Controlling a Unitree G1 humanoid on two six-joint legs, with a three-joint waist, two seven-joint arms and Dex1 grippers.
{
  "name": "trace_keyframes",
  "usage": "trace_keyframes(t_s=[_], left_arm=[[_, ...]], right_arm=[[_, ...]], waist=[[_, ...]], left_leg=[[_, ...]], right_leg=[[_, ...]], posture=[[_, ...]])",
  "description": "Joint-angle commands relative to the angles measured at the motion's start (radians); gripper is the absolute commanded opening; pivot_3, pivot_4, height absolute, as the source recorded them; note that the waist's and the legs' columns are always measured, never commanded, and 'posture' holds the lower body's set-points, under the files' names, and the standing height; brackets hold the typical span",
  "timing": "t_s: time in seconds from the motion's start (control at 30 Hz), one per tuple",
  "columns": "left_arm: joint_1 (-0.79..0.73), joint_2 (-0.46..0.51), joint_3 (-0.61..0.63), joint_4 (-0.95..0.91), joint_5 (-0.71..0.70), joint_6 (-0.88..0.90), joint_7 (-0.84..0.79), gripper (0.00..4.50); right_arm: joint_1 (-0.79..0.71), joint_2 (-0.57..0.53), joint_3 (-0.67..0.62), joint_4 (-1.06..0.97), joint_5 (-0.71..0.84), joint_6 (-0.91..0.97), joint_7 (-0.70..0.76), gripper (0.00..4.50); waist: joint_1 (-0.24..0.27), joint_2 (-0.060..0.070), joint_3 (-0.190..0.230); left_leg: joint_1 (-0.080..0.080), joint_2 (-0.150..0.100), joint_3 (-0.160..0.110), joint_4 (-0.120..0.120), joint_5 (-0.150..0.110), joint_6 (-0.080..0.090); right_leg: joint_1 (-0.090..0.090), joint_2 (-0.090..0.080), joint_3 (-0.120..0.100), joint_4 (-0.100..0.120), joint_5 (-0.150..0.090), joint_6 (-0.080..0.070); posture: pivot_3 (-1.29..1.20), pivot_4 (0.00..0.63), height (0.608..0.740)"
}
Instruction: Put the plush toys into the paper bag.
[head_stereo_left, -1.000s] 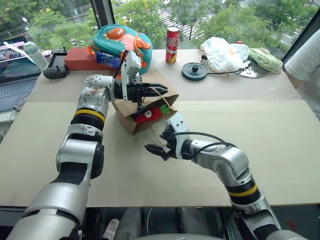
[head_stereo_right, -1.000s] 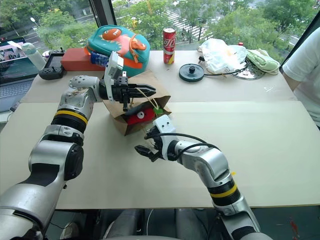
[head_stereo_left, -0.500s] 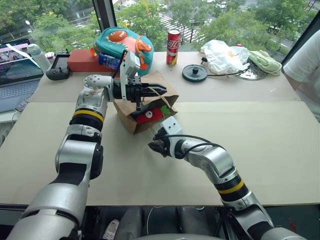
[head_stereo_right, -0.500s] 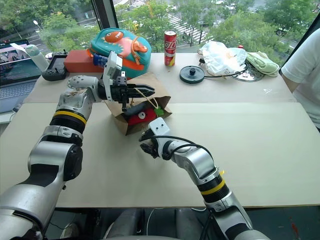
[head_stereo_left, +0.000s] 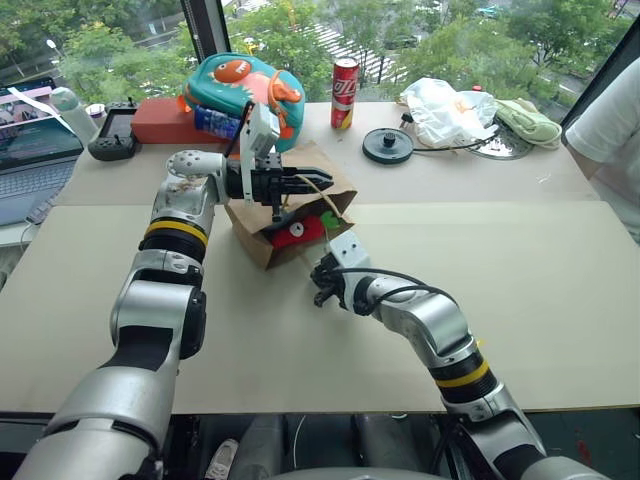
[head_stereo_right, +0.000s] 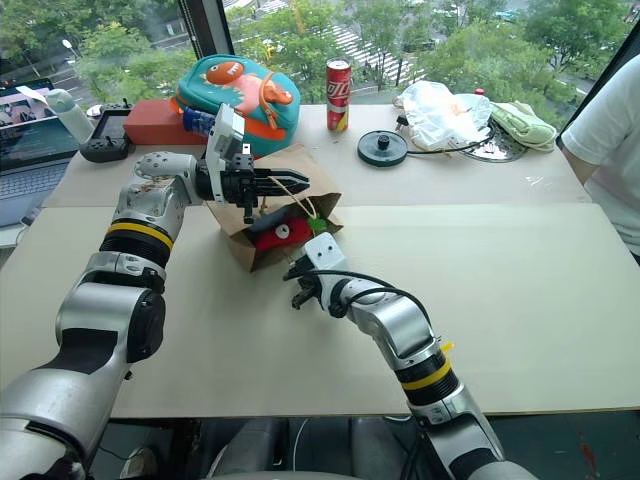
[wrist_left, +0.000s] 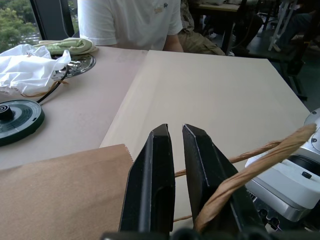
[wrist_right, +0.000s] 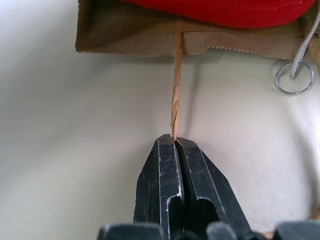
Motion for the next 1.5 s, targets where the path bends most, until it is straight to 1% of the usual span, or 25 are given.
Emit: trace_keyframes(t_s=[0.03, 0.1, 0.2, 0.27, 0.37, 0.47, 0.6, 0.77, 0.9, 1.2, 1.3, 1.43, 1.5], left_arm=[[-0.006, 0.006, 0.011, -0.041, -0.019, -0.004, 0.002, 0.51], [-0.005, 0.003, 0.011, -0.041, -0.020, -0.004, 0.004, 0.51], [-0.002, -0.003, 0.012, -0.043, -0.023, -0.003, 0.006, 0.51], [0.002, -0.007, 0.012, -0.047, -0.024, -0.001, 0.007, 0.51], [0.032, -0.026, 0.004, -0.091, -0.038, 0.022, -0.004, 0.51], [0.058, -0.034, 0.000, -0.139, -0.046, 0.046, -0.006, 0.51], [0.061, -0.047, 0.008, -0.225, -0.089, 0.128, -0.002, 0.51], [0.017, -0.062, 0.044, -0.327, -0.180, 0.270, 0.037, 0.51], [-0.009, -0.055, 0.066, -0.353, -0.223, 0.330, 0.074, 0.51], [0.059, -0.010, 0.042, -0.284, -0.176, 0.264, 0.095, 0.51], [0.051, -0.004, 0.036, -0.244, -0.163, 0.239, 0.093, 0.51], [0.040, -0.002, 0.040, -0.211, -0.154, 0.217, 0.096, 0.51], [0.042, -0.002, 0.038, -0.225, -0.162, 0.226, 0.093, 0.51]], right_arm=[[0.023, 0.012, -0.006, -0.021, 0.023, 0.038, 0.029, 0.10], [0.019, 0.020, -0.045, -0.075, 0.062, 0.051, 0.050, 0.10], [0.005, -0.007, -0.103, -0.197, 0.133, 0.088, 0.107, 0.10], [-0.003, -0.017, -0.145, -0.246, 0.170, 0.121, 0.119, 0.10], [-0.061, -0.071, -0.281, -0.362, 0.258, 0.187, 0.148, 0.10], [-0.121, -0.083, -0.378, -0.418, 0.336, 0.243, 0.143, 0.10], [-0.201, -0.073, -0.457, -0.453, 0.411, 0.311, 0.113, 0.10], [-0.271, -0.070, -0.487, -0.468, 0.468, 0.343, 0.088, 0.10], [-0.302, -0.093, -0.501, -0.474, 0.498, 0.341, 0.080, 0.10], [-0.331, -0.231, -0.556, -0.456, 0.533, 0.339, 0.074, 0.10], [-0.329, -0.260, -0.526, -0.465, 0.541, 0.340, 0.085, 0.10], [-0.312, -0.252, -0.473, -0.482, 0.567, 0.347, 0.080, 0.10], [-0.280, -0.260, -0.430, -0.489, 0.568, 0.363, 0.079, 0.10]], waist=[[0.000, 0.000, 0.000], [0.000, 0.000, 0.000], [0.001, 0.000, 0.000], [0.001, 0.000, 0.000], [0.003, 0.000, 0.000], [0.008, 0.000, 0.000], [0.007, 0.000, 0.000], [0.008, 0.000, 0.000], [0.007, 0.000, 0.000], [0.007, 0.000, 0.000], [0.010, 0.000, 0.000], [0.011, 0.000, 0.000], [0.011, 0.000, 0.000]], left_leg=[[0.000, 0.000, 0.000, 0.000, 0.000, 0.000], [0.000, 0.000, 0.000, 0.000, 0.000, 0.000], [-0.002, 0.000, -0.001, 0.000, 0.000, 0.000], [-0.004, 0.000, -0.001, 0.000, 0.000, 0.000], [-0.005, 0.000, -0.001, 0.000, 0.000, 0.000], [-0.005, -0.001, -0.001, 0.001, 0.000, 0.000], [-0.006, 0.000, -0.001, 0.000, 0.000, 0.000], [-0.009, 0.000, -0.001, 0.000, 0.000, 0.000], [-0.009, 0.000, -0.001, 0.000, 0.000, 0.000], [-0.008, 0.000, 0.000, 0.000, 0.000, 0.000], [-0.009, 0.000, 0.000, 0.000, 0.000, 0.000], [-0.010, 0.000, 0.000, 0.000, 0.000, 0.000], [-0.011, 0.000, 0.000, 0.000, 0.000, 0.000]], right_leg=[[0.000, 0.000, 0.000, 0.000, 0.000, 0.000], [0.000, 0.000, 0.000, 0.000, 0.000, 0.000], [-0.002, 0.000, 0.000, 0.000, 0.000, 0.000], [-0.003, 0.000, 0.000, 0.000, 0.000, 0.000], [-0.003, 0.000, 0.000, 0.000, 0.000, 0.000], [-0.003, -0.001, 0.000, 0.000, 0.000, 0.000], [-0.005, 0.000, -0.001, 0.000, 0.000, 0.000], [-0.007, -0.001, -0.001, 0.005, 0.000, 0.000], [-0.007, -0.001, -0.001, 0.005, 0.000, 0.000], [-0.008, -0.001, -0.001, 0.001, 0.000, 0.000], [-0.009, -0.001, -0.001, 0.001, 0.000, 0.000], [-0.010, -0.001, -0.001, 0.001, 0.000, 0.000], [-0.011, -0.001, -0.001, 0.002, 0.000, -0.001]], posture=[[0.00, 0.150, 0.740], [0.00, 0.150, 0.740], [0.00, 0.150, 0.740], [0.00, 0.150, 0.740], [0.00, 0.150, 0.740], [0.00, 0.150, 0.740], [0.00, 0.150, 0.740], [0.00, 0.150, 0.740], [0.00, 0.150, 0.740], [0.00, 0.150, 0.740], [0.00, 0.150, 0.740], [0.00, 0.150, 0.740], [0.00, 0.150, 0.740]])
